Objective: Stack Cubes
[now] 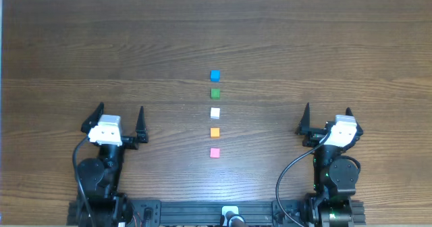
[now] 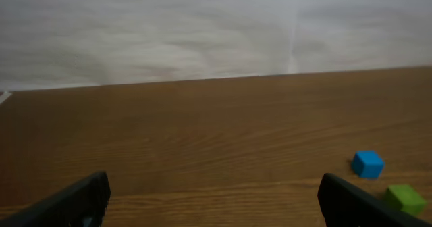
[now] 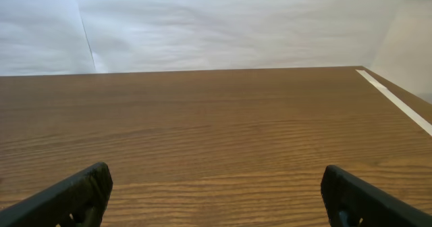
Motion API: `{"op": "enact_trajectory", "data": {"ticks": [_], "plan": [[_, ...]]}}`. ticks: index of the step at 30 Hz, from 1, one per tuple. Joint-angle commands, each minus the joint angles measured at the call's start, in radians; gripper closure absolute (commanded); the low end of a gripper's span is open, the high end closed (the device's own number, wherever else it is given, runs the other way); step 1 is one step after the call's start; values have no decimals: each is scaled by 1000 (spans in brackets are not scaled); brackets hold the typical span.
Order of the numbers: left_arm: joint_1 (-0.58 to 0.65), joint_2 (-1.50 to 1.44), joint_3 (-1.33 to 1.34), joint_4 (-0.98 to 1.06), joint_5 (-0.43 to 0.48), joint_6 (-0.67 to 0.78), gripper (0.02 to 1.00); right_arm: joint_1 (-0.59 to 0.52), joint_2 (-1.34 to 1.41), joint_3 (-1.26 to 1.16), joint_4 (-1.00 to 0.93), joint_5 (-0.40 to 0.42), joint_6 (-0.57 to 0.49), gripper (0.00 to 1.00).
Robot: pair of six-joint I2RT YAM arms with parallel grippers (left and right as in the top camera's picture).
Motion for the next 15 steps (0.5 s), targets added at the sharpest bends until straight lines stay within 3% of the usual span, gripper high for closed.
{"op": "enact_trajectory", "data": {"ticks": [1,6,15], "plan": [[-2,3,-8,9,-11,-44,18,0,-10,-10,3,-5,-3,7],[-2,3,-8,13,-11,-72,18,0,-10,-10,3,-5,-4,7],[-2,3,60,8,29,-307,20,0,-10,-10,3,-5,-3,7]]}}
